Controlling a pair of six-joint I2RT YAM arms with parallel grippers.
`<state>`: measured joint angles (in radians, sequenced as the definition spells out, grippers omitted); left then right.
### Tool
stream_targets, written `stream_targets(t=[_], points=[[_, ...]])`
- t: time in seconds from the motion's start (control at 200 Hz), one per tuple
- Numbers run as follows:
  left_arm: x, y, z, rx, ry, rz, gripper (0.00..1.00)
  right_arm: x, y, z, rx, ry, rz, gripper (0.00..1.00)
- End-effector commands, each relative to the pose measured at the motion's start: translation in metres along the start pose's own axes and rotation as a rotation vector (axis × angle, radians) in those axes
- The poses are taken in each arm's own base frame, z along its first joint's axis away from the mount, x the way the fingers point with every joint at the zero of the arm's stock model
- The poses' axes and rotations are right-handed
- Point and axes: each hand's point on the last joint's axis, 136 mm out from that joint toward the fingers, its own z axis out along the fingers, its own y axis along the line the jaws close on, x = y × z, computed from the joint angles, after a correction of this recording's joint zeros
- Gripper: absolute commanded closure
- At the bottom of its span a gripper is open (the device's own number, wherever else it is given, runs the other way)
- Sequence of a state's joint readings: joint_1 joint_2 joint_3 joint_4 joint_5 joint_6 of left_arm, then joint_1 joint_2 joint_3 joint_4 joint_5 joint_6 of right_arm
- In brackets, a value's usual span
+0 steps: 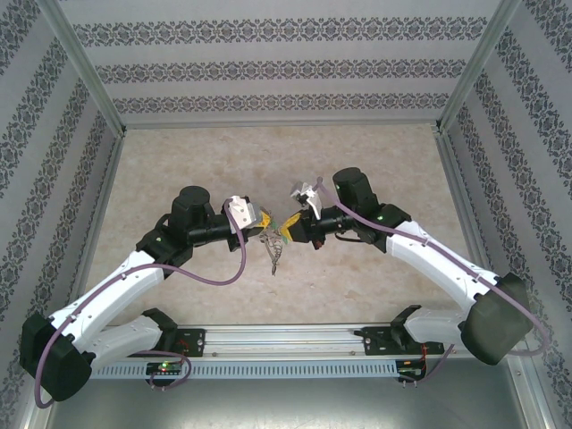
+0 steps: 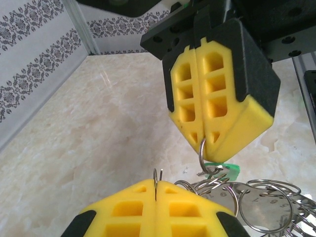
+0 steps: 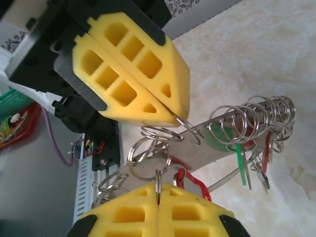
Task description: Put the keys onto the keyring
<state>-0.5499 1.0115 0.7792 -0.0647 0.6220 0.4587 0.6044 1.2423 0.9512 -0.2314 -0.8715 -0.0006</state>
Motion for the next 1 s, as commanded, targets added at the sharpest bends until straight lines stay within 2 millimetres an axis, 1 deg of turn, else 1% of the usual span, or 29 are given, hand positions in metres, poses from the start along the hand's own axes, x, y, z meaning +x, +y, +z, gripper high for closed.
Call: stream_targets(t=[0.0,0.185,0.45,0.545,0.645,0.859,0.994], points=[[-0.029,0.001,-0.001,0.003,-0.093,0.038,1.00,-0.011,0.011,-0.004,-0.038,-0.031,-0.062,1.00],[-0.032,-0.001,-0.001,0.019,-0.101,0.036,1.00,-0.021,0.011,0.001,-0.067,-0.031,-0.043,1.00],[-0.038,-0.005,-0.004,0.038,-0.123,0.037,1.00,-0.019,0.003,0.006,-0.062,-0.015,-0.001,1.00],[-0.039,-0.008,-0.005,0.053,-0.130,0.036,1.00,-0.027,0.003,0.005,-0.083,-0.027,0.038,1.00],[-0.042,-0.009,-0.005,0.059,-0.143,0.036,1.00,-0.030,0.003,0.006,-0.104,-0.016,0.077,1.00],[-0.045,-0.009,-0.007,0.057,-0.153,0.034,1.00,-0.023,-0.009,0.005,-0.101,-0.002,0.150,1.00],[-0.045,-0.009,-0.007,0.060,-0.156,0.032,1.00,-0.020,-0.012,0.005,-0.120,0.004,0.189,1.00]])
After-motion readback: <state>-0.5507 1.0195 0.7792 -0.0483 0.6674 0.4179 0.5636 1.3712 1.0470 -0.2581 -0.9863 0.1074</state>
